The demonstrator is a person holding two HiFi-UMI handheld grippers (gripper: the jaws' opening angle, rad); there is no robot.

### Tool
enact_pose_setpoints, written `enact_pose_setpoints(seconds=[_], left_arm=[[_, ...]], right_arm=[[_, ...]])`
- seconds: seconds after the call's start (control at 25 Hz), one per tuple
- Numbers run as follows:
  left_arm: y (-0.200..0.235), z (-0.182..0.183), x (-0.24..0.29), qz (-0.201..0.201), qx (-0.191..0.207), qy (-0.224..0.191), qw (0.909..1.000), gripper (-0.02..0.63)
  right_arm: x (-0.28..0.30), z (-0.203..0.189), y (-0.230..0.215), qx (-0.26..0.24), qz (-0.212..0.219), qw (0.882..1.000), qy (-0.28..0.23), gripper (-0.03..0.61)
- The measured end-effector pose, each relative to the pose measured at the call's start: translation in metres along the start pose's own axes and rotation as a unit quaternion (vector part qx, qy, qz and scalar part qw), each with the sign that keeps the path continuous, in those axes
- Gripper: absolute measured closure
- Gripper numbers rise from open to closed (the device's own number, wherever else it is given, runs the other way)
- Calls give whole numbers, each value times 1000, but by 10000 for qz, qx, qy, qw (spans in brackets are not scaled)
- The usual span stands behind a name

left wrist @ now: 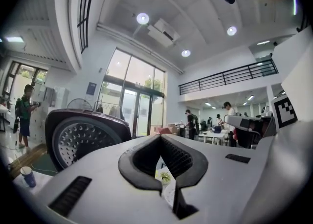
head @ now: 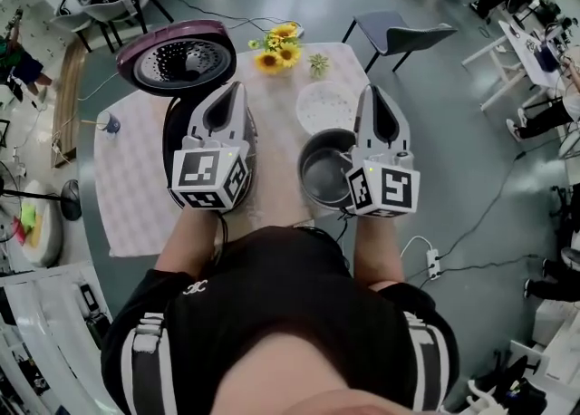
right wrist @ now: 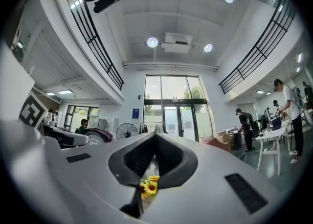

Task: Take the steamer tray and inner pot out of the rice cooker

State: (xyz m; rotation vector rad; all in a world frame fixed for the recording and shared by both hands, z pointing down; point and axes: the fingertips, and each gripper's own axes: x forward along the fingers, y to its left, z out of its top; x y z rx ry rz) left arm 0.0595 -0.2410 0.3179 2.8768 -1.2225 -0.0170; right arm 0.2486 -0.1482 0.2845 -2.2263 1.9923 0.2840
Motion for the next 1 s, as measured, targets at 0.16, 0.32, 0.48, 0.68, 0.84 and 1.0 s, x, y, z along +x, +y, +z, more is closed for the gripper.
enact_pose_setpoints(seconds=[0.16,0.32,0.48,0.68,0.84,1.0], left_arm=[[10,-3,-7,28,104,51,9999,611],[17,-3,-12,105,495,83,9987,611],[15,-6,-17,93,698,131,9974,611],[14,-7,-23,62,711,155,9973,611],[16,-7,-27,42,657,146,9977,611],[18,-9,-30,-2,658,162,9977,611]], right_arm=[[3,-7,12,105,82,9999,108,577],[7,-12,19,173,86,9997,162,577],[5,-17,24,218,97,9994,239,577],[0,-24,29,183,112,9991,378,577],[-2,-28,35,162,121,9987,462,577],[-3,-29,43,148,153,9985,496,575]])
